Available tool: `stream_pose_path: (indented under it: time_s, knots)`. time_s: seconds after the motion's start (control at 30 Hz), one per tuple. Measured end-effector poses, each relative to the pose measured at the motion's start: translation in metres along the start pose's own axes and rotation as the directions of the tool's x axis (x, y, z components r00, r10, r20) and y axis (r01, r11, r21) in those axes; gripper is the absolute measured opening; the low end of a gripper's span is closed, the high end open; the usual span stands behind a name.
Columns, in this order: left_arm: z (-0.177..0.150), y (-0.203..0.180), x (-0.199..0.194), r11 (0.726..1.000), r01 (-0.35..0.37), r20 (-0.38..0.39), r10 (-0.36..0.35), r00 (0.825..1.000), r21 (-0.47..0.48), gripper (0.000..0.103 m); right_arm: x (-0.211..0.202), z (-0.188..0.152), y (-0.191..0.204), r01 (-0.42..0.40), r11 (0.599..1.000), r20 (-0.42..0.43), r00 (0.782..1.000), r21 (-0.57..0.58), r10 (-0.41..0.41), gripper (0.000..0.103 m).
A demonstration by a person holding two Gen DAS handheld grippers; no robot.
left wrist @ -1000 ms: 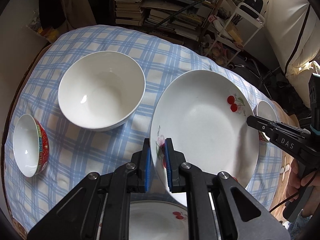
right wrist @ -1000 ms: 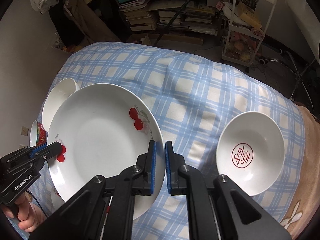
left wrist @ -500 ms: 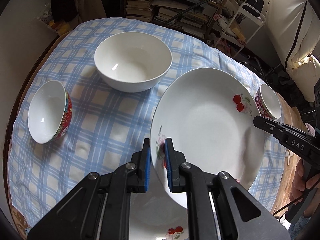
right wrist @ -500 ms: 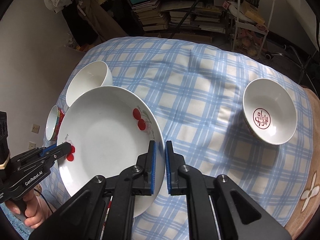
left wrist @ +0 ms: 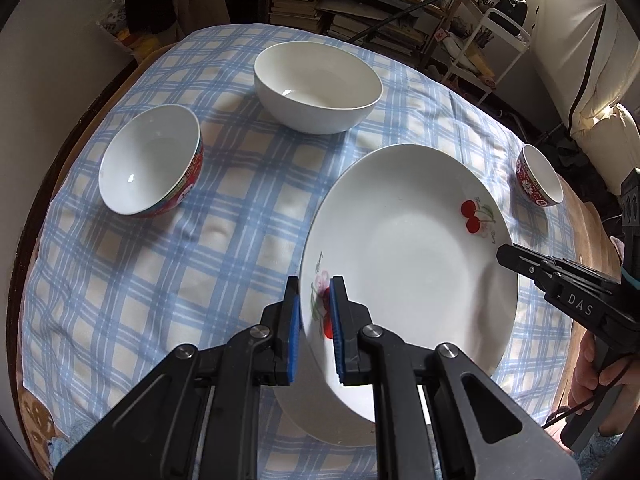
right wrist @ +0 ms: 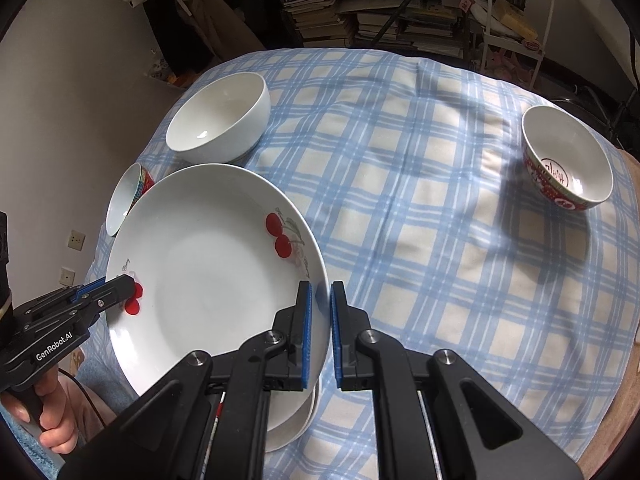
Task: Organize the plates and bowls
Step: 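Lift and carry the held cherry plates with both grippers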
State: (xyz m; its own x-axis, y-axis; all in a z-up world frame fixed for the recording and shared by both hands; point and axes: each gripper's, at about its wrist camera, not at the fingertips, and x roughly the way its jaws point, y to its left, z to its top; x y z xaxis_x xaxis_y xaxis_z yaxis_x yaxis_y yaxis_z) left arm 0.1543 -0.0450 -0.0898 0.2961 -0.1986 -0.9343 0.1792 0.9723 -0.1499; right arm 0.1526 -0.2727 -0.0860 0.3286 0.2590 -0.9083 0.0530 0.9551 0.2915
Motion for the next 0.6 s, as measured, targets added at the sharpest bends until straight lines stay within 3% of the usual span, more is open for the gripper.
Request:
stream_pose_path:
  time_s: [0.6]
  knots:
    - [-0.046,0.035,0.018,0.999,0.002,-0.041,-0.004,0.999,-0.051,0.013,0.034,-0.052,0.029,0.029,0.999,-0.059,0.998,-0.039,-0.031,0.010]
